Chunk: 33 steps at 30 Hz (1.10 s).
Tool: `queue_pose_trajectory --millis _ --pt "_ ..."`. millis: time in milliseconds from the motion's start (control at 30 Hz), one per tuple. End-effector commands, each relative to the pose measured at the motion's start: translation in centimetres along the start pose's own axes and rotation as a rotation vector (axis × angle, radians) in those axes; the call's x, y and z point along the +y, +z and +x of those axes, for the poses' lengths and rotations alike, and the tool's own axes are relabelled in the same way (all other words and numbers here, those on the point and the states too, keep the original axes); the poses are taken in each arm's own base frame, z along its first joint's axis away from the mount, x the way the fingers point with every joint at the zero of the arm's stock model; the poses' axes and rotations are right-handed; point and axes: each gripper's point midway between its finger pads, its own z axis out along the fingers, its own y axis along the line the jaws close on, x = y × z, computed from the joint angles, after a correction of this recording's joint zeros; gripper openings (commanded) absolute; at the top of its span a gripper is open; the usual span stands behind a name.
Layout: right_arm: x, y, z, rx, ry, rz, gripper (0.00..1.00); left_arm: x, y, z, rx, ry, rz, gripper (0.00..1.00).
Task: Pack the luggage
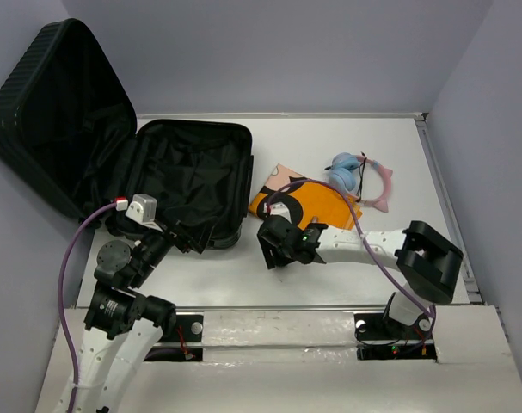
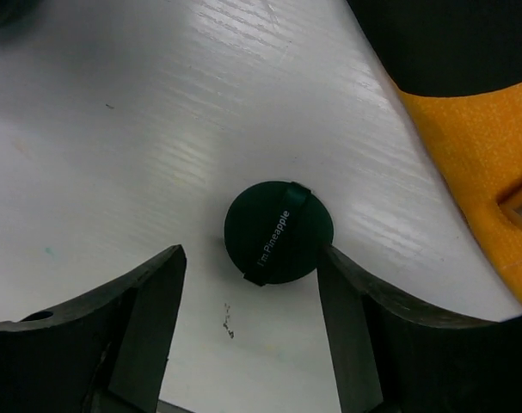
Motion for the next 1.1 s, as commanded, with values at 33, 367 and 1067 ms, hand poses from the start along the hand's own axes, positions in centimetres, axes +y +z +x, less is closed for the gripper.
queue_pose_trajectory --millis 33,367,1067 --pt "-0.3 1.3 -0.9 -0.027 -0.021 0.085 0.6 -0.9 -0.4 -1.4 -0.037 0.014 0.031 0.99" --pt "-0.1 0.8 -1.0 -0.057 -0.049 0.146 0.07 -1.0 -0.4 -1.5 -0.039 0.015 0.035 0.99" --pt "9.2 -5.9 -23.6 -0.446 0.024 -0.094 0.87 3.2 -2.3 -3.5 -0.158 -0.04 -0.244 0.99"
